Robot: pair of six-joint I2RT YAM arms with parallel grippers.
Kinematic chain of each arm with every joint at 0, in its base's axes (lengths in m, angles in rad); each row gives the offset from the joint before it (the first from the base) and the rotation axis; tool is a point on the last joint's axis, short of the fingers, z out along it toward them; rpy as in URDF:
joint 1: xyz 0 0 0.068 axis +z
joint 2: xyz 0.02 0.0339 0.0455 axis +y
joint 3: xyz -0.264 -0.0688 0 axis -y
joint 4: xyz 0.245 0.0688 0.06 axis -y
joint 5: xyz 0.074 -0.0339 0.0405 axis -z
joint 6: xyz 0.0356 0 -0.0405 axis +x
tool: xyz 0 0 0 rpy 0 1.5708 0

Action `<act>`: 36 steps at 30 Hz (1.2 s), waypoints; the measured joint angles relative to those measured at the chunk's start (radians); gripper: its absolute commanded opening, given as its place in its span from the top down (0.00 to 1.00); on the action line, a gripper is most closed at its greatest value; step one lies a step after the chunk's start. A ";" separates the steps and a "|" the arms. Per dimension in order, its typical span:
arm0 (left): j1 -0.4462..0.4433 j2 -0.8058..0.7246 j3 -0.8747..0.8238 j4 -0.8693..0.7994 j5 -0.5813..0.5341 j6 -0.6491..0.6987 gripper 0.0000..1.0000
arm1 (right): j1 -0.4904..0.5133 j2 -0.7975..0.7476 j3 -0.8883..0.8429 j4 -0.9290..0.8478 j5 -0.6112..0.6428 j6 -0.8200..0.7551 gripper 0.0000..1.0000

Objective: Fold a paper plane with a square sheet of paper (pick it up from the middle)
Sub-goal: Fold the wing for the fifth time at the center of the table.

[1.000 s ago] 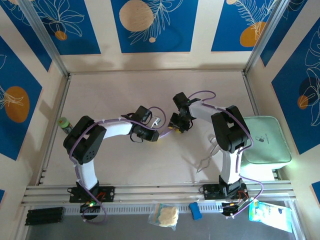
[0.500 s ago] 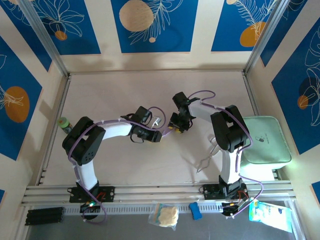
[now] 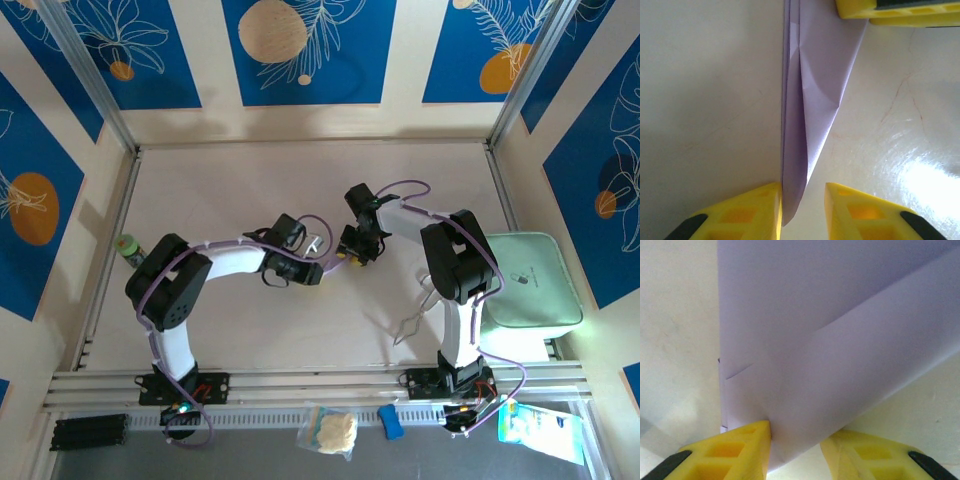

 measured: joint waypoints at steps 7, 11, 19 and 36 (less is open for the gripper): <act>-0.023 -0.002 -0.012 0.011 0.008 -0.054 0.75 | 0.000 0.000 0.001 0.000 0.000 -0.018 0.61; -0.024 -0.003 -0.014 0.019 0.003 -0.083 0.76 | 0.000 0.000 0.001 0.001 -0.002 -0.026 0.58; -0.024 -0.003 -0.015 0.018 -0.019 -0.119 0.83 | 0.000 0.013 0.023 -0.020 -0.005 -0.037 0.57; -0.026 -0.006 -0.015 0.016 -0.041 -0.155 0.82 | 0.000 0.032 0.047 -0.053 -0.005 -0.037 0.57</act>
